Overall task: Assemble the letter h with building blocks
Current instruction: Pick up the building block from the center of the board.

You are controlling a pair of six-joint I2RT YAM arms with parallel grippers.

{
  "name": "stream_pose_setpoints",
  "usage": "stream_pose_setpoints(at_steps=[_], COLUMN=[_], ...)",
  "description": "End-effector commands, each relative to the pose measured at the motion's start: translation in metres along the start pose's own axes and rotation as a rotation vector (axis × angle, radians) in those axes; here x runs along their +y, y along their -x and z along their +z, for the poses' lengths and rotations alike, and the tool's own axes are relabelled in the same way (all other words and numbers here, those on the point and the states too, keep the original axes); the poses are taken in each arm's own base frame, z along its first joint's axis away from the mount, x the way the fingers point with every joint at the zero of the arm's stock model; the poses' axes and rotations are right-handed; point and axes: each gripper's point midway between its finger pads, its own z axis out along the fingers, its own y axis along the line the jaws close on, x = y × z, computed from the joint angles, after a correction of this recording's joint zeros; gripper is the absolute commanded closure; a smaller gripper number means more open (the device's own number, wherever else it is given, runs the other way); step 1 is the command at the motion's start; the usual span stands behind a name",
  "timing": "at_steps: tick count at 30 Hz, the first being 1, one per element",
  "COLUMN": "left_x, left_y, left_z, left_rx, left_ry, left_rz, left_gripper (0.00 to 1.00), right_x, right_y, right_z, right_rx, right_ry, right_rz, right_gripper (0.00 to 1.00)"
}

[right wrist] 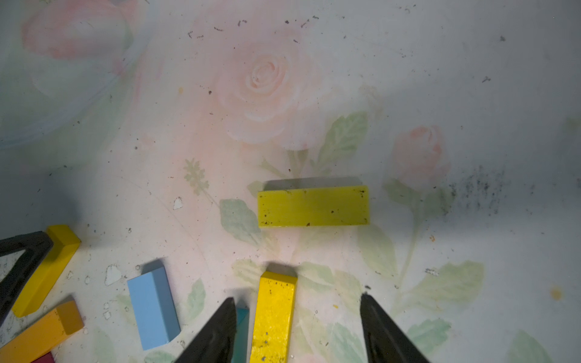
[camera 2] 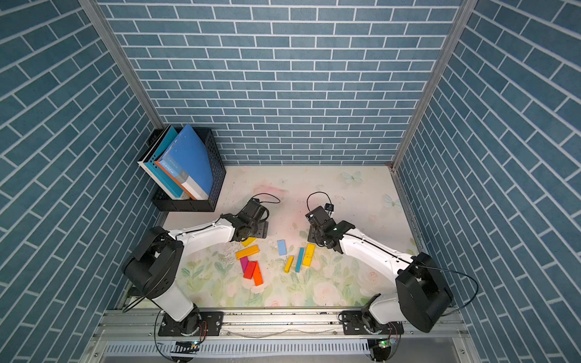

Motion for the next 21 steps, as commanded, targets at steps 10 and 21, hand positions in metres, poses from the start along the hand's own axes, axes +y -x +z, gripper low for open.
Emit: stream_pose_setpoints(at_steps=[10, 21], left_x=[0.024, 0.011], left_y=[-0.046, -0.052], left_z=[0.021, 0.026], left_rx=[0.17, 0.205], left_ry=[0.063, 0.0], left_rz=[-0.014, -0.054], left_gripper=[0.26, 0.63], right_x=[0.012, 0.02], right_y=[0.005, 0.013], right_z=[-0.008, -0.01], right_rx=[0.02, 0.012], right_ry=[0.031, 0.04], right_rz=[-0.012, -0.006], right_gripper=[0.41, 0.51])
